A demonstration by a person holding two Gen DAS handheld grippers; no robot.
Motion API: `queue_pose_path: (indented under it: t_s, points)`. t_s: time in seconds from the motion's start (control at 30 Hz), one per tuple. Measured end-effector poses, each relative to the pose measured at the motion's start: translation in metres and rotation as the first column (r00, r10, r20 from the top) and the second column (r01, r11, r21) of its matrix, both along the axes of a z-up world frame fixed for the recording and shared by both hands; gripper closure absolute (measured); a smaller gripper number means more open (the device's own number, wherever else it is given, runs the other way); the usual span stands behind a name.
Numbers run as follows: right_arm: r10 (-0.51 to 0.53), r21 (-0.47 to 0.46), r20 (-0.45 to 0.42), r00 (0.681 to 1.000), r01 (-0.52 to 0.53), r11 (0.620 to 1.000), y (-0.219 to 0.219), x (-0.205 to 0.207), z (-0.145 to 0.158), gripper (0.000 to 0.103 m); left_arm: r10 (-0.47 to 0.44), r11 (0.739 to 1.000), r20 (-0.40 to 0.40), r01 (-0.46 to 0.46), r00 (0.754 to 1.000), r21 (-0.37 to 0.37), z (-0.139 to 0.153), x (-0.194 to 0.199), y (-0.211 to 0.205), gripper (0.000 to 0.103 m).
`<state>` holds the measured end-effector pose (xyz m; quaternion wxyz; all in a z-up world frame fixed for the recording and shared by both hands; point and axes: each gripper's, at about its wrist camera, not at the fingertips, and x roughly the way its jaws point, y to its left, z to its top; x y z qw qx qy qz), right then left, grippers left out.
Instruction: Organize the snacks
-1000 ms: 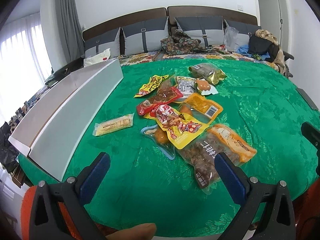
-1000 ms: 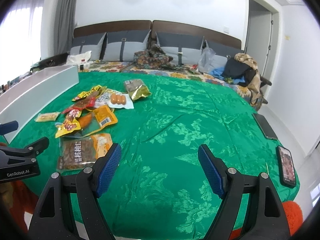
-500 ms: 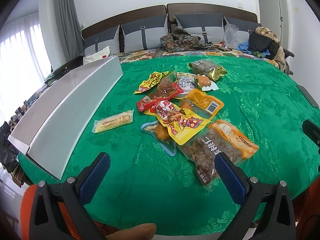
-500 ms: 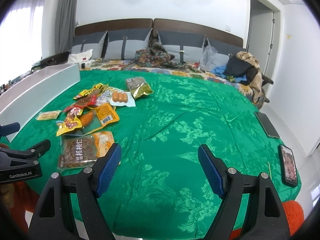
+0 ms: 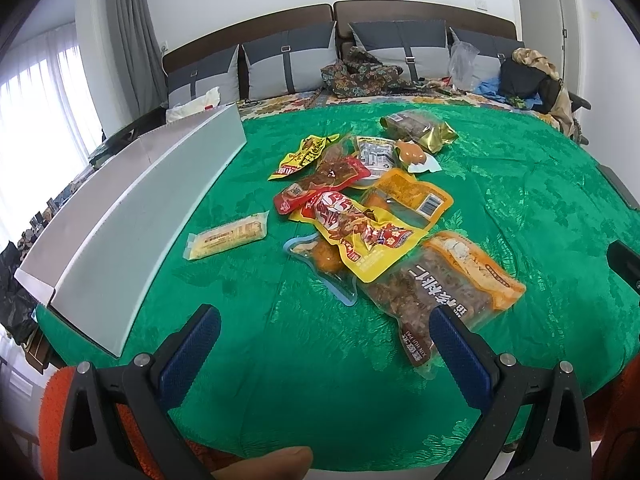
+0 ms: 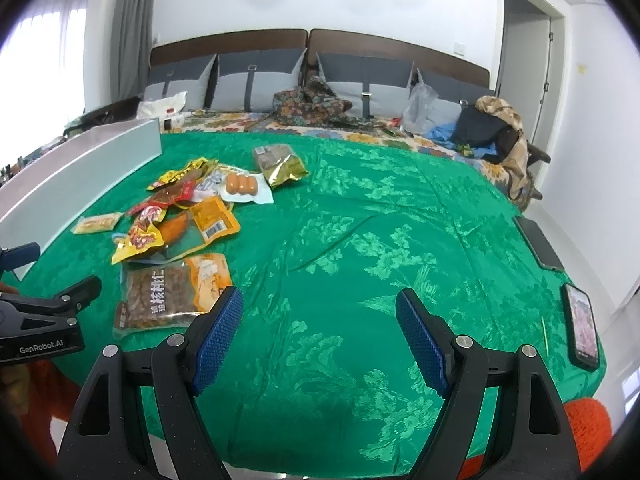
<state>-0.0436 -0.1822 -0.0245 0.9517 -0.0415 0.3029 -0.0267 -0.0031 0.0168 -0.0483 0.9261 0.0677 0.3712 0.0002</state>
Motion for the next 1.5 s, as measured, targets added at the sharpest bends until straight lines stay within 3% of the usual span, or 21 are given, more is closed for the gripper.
queue_pose_path:
  t_s: [1.13,1.5]
  points:
    - [0.004,0.013,-0.025,1.0,-0.003,1.0,-0.001,0.002,-0.006,0.021,0.006,1.0,-0.062,-0.007,0.998,-0.017,-0.011,0.006,0.007,0.0]
    - [0.0,0.028,-0.039,0.999,0.001,1.0,-0.003,0.004,-0.007,0.021,-0.016,1.0,-0.127,0.013,0.992,-0.024,-0.023,0.025,0.006,0.0]
